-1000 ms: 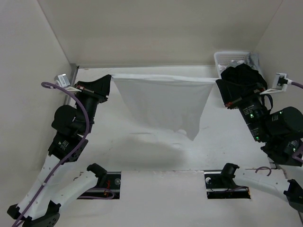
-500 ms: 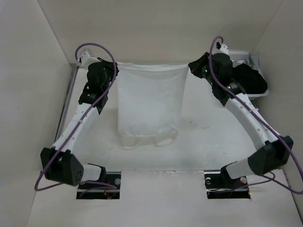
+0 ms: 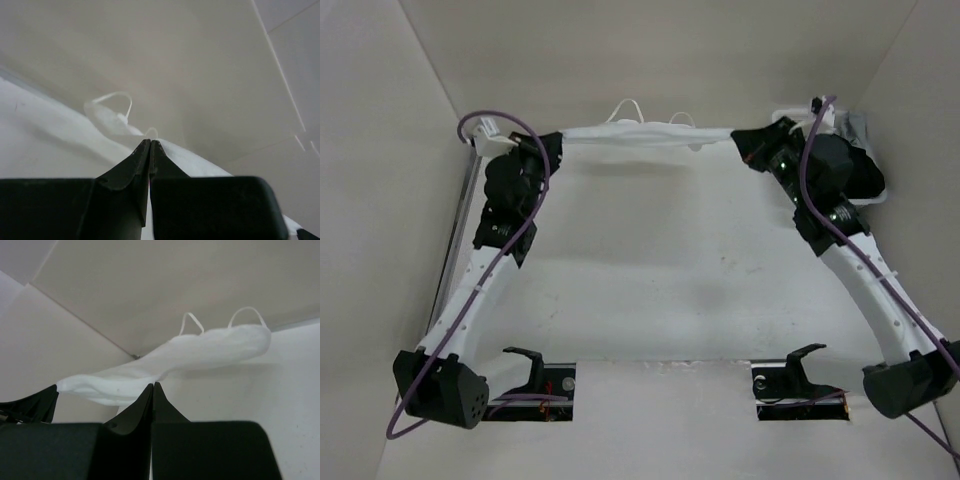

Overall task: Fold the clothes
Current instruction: Flatten the tank top out, then fold the tank top

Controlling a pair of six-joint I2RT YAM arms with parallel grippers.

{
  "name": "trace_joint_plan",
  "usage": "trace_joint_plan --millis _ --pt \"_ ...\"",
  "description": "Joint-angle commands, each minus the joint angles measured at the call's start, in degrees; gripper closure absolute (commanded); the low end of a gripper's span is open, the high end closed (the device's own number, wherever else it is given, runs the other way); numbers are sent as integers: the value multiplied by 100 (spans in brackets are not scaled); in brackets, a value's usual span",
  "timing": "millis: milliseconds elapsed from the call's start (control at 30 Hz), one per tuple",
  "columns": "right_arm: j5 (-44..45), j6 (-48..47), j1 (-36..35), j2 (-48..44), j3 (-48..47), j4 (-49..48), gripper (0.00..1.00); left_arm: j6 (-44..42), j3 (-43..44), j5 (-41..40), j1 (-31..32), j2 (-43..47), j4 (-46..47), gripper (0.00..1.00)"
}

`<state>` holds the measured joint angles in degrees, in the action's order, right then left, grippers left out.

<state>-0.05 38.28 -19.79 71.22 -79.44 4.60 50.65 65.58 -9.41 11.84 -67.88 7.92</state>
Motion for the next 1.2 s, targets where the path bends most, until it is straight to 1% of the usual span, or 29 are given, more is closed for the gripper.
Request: trace_joint_plan --millis 0,133,200,300,400,500,600,667,733,800,867,900,1000,1167 --pt "14 240 -82 -362 1453 -503 100 216 -1289 -96 183 256 534 100" --pt "67 469 -257 -802 3281 -925 100 278 -2793 -70 244 617 824 100" --pt "102 583 -397 -925 4037 -1092 100 270 -3505 0 227 828 843 100" --pt "286 864 -740 -1197 5163 -1330 100 269 -4516 211 192 1266 738 100" --pt "506 1224 -1292 -1680 5999 -1261 100 401 -5150 431 279 1776 300 100" --pt "638 1760 -1995 -2339 6510 -849 100 699 -5555 580 569 2513 -464 100" --pt "883 2174 -2620 -3007 6661 -181 100 1060 -5697 450 920 3567 -1510 100" --pt "1051 2245 -2832 -3315 6600 189 100 1122 -5496 213 1070 4140 -2108 100" --pt "1130 2140 -2833 -3457 6381 409 100 1017 -5110 -86 1097 4274 -2304 99" --pt "1122 1799 -2466 -3326 6065 358 100 755 -4697 -332 1010 3881 -1990 99" --pt "991 1420 -1974 -2940 5739 130 100 517 -4301 -369 887 3083 -1288 99" --pt "842 1184 -1632 -2617 5512 -106 100 446 -4143 -360 843 2722 -980 99" --pt "455 770 -902 -1685 4967 -748 100 279 -3458 -351 728 1124 66 99" --pt "6 575 48 37 3798 -1461 100 313 -2157 -474 509 -987 964 99"
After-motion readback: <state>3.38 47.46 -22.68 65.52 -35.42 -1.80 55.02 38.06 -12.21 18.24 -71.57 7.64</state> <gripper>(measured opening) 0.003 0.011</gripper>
